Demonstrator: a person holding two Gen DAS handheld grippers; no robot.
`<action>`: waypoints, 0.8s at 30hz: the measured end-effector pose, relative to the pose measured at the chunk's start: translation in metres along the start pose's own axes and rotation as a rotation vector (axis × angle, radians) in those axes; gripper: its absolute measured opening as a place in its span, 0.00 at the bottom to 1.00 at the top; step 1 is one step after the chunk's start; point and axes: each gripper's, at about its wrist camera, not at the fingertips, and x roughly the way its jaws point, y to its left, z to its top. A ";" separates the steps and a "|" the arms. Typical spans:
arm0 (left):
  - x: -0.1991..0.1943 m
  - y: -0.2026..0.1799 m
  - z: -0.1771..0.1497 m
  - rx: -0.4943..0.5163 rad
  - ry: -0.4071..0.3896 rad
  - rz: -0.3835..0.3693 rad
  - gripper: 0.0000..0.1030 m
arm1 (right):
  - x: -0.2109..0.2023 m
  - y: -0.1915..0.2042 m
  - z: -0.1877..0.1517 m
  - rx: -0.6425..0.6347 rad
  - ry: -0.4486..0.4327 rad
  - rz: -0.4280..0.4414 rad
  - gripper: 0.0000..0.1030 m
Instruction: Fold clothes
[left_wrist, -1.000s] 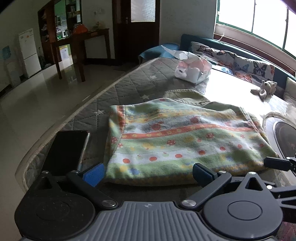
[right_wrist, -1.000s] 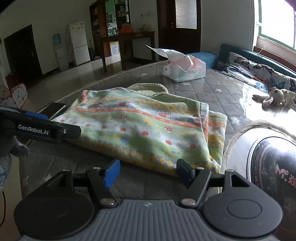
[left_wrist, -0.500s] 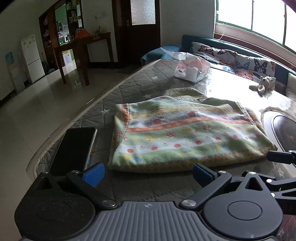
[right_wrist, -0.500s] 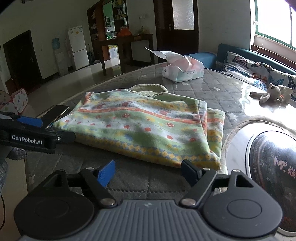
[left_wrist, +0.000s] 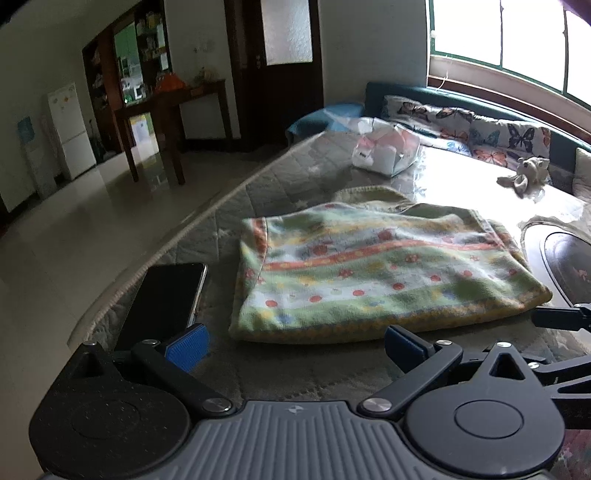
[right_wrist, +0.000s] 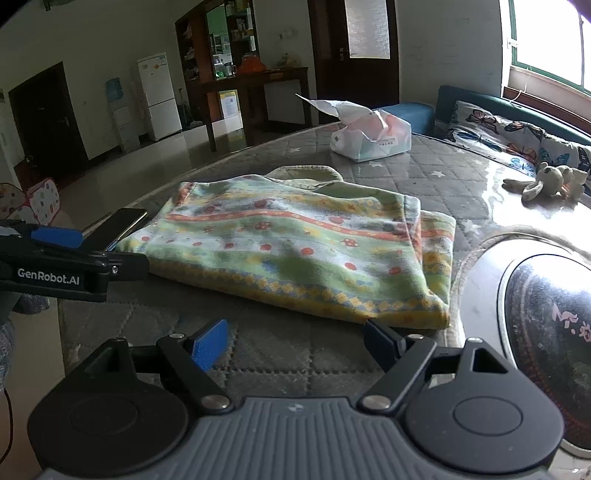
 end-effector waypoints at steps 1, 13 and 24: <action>-0.001 0.001 0.000 -0.002 -0.003 -0.008 1.00 | 0.000 0.001 -0.001 -0.001 0.000 0.003 0.80; -0.003 -0.010 -0.009 0.002 -0.016 -0.029 1.00 | -0.002 0.007 -0.011 0.021 0.012 -0.003 0.85; 0.001 -0.028 -0.021 0.044 0.035 -0.040 1.00 | -0.006 0.009 -0.017 0.031 0.017 -0.020 0.89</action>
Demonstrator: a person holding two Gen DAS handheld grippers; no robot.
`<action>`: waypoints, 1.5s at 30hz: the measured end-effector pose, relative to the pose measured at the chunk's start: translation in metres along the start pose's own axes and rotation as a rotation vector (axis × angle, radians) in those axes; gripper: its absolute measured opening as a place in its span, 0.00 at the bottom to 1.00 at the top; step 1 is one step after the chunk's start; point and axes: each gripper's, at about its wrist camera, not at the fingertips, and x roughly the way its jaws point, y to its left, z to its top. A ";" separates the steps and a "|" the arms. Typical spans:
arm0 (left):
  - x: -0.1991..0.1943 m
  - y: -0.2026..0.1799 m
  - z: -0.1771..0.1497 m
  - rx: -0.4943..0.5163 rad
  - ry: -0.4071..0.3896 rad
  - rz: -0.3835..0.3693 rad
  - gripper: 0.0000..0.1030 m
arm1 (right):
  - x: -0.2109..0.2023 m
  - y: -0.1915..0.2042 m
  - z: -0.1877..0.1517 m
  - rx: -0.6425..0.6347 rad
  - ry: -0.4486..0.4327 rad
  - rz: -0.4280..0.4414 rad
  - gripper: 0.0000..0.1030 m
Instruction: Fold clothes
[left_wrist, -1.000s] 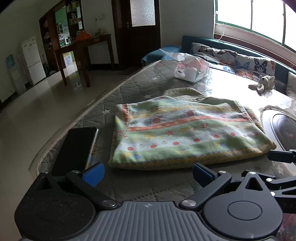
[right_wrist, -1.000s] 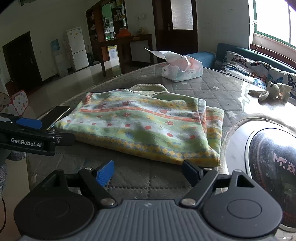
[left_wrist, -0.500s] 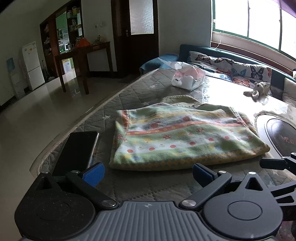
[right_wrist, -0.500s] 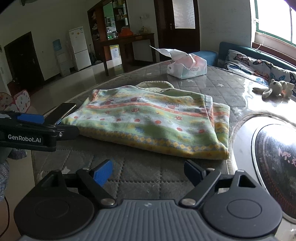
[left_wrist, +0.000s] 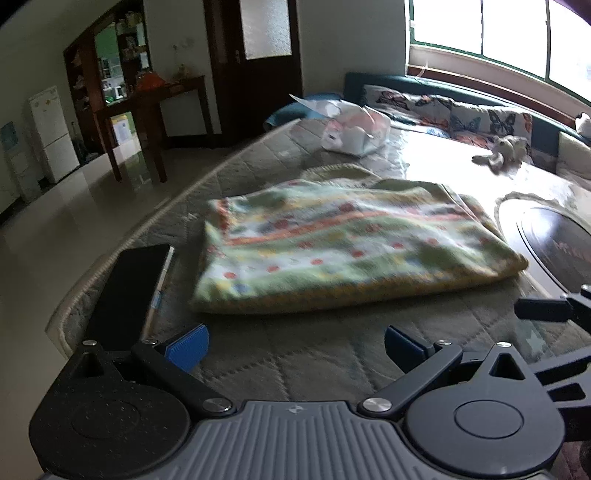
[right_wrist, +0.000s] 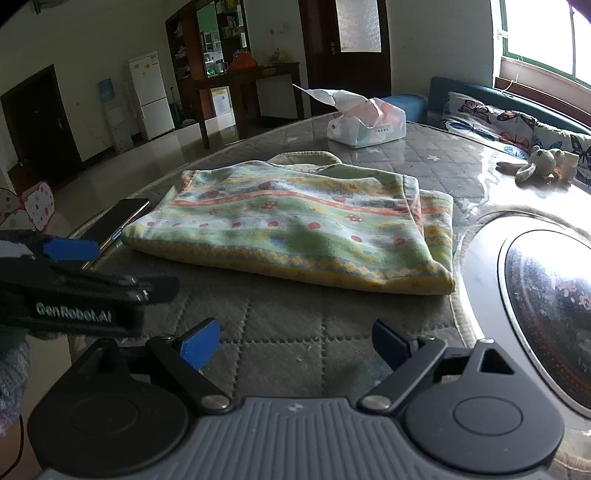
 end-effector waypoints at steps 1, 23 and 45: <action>0.000 -0.001 0.000 0.003 0.003 0.001 1.00 | 0.000 0.000 -0.001 -0.001 0.001 -0.004 0.90; 0.008 -0.008 -0.004 0.019 0.035 0.029 1.00 | -0.002 -0.005 -0.008 0.025 0.008 -0.013 0.96; 0.009 -0.008 -0.005 0.015 0.036 0.040 1.00 | -0.004 -0.005 -0.010 0.037 0.002 -0.023 1.00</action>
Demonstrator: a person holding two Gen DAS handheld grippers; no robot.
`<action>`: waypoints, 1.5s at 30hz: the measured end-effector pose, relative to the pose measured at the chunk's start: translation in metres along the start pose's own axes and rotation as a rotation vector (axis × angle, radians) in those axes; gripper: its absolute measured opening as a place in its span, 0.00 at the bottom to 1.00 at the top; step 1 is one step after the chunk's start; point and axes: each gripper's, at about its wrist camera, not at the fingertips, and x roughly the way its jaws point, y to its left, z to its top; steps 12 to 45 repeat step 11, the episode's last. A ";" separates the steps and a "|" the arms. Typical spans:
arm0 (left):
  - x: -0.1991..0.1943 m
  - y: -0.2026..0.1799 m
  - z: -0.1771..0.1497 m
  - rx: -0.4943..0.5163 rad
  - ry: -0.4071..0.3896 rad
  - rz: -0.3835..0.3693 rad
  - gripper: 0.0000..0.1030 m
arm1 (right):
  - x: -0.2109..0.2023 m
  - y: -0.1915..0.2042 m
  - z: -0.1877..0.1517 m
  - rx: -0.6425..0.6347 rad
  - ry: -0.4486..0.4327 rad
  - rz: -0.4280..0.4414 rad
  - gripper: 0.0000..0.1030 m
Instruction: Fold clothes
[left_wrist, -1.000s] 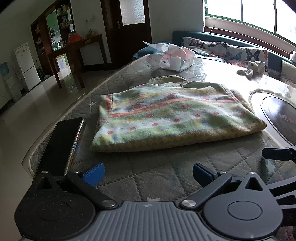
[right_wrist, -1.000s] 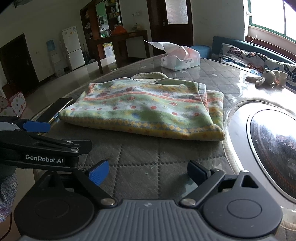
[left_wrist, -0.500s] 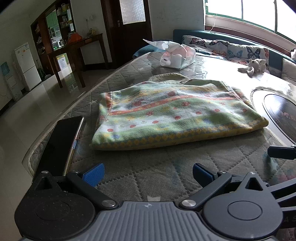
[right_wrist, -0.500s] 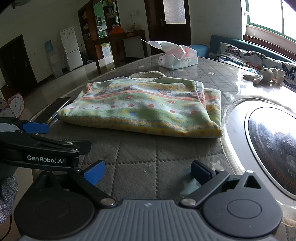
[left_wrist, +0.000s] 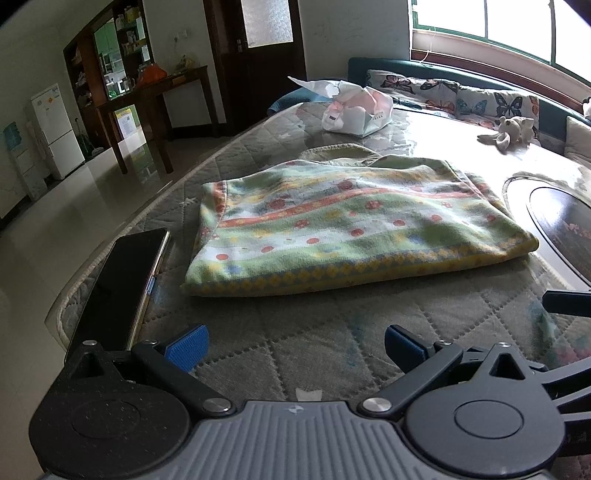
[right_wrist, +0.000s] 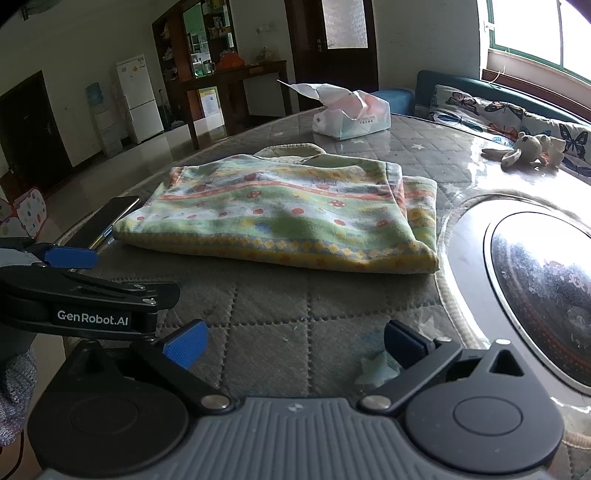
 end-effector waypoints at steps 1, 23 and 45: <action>0.000 0.000 0.000 -0.001 -0.001 0.001 1.00 | 0.000 0.000 0.000 0.000 0.000 0.000 1.00; 0.000 -0.001 0.000 0.006 0.001 0.001 1.00 | 0.000 -0.001 -0.001 0.006 -0.001 -0.001 1.00; 0.000 -0.001 0.000 0.006 0.001 0.001 1.00 | 0.000 -0.001 -0.001 0.006 -0.001 -0.001 1.00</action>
